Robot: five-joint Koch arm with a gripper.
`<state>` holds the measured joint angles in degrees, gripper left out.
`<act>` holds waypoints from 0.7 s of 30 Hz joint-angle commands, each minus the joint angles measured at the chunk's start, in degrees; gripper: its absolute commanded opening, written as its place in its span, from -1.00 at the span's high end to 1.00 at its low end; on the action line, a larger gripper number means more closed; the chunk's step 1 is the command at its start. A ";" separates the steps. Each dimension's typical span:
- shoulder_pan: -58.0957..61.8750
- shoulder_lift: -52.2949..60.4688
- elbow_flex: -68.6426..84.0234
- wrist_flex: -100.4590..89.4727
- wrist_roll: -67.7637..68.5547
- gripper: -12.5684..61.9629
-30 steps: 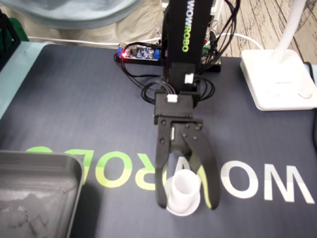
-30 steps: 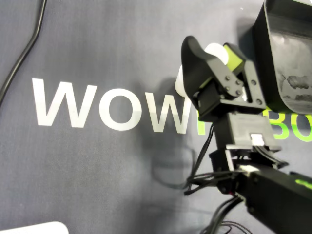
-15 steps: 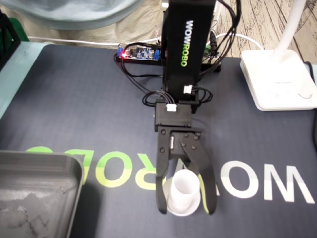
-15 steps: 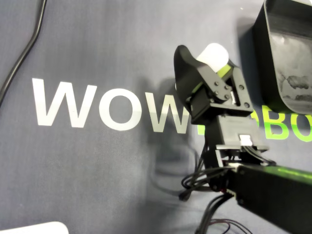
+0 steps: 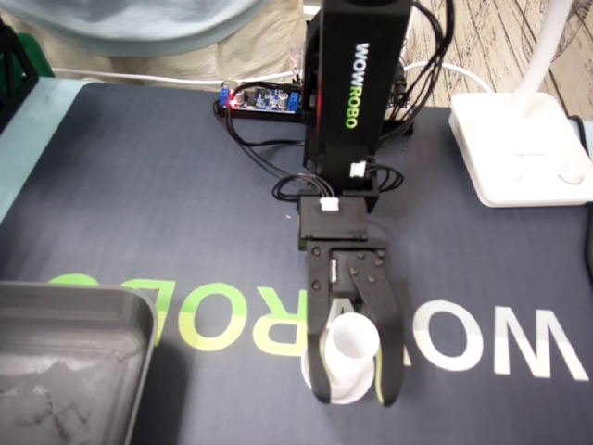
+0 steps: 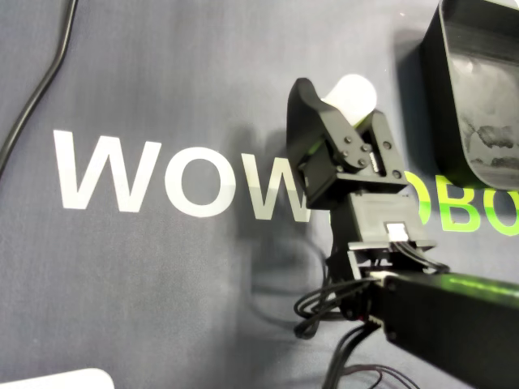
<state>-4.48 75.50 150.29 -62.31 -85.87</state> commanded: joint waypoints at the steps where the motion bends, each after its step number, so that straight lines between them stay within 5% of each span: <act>1: -0.18 0.09 -1.23 -3.52 1.32 0.28; 21: 0.35 0.88 -2.72 -3.52 4.22 0.50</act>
<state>-4.13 75.50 149.68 -62.31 -82.00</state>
